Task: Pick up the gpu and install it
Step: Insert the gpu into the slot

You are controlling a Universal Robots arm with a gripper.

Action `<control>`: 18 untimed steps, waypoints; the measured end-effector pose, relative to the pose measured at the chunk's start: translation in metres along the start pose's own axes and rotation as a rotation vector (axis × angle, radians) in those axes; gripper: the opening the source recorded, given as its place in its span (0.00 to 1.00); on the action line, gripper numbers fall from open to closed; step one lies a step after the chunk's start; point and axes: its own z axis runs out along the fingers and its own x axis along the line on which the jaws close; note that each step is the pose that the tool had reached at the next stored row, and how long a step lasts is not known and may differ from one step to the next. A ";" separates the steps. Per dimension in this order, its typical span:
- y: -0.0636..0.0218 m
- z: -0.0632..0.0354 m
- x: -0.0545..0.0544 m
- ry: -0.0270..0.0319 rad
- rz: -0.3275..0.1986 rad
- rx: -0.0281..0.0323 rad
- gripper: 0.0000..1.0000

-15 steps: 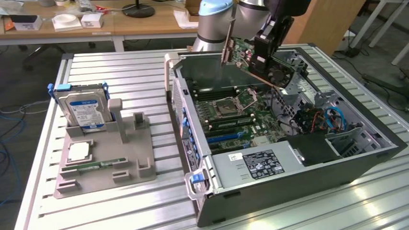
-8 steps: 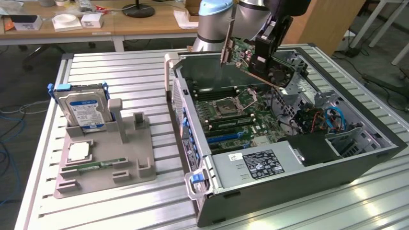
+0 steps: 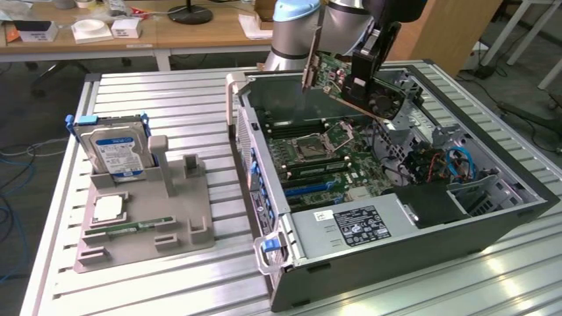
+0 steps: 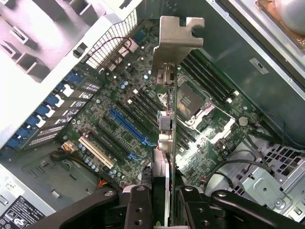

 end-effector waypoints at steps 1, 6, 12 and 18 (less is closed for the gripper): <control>0.0000 0.0000 0.000 0.0001 -0.005 -0.0001 0.27; 0.0000 0.0000 0.000 0.0005 -0.029 -0.0005 0.27; 0.0000 0.0000 0.000 0.0010 -0.058 -0.0010 0.27; 0.0000 0.0000 0.000 0.0015 -0.088 -0.0015 0.27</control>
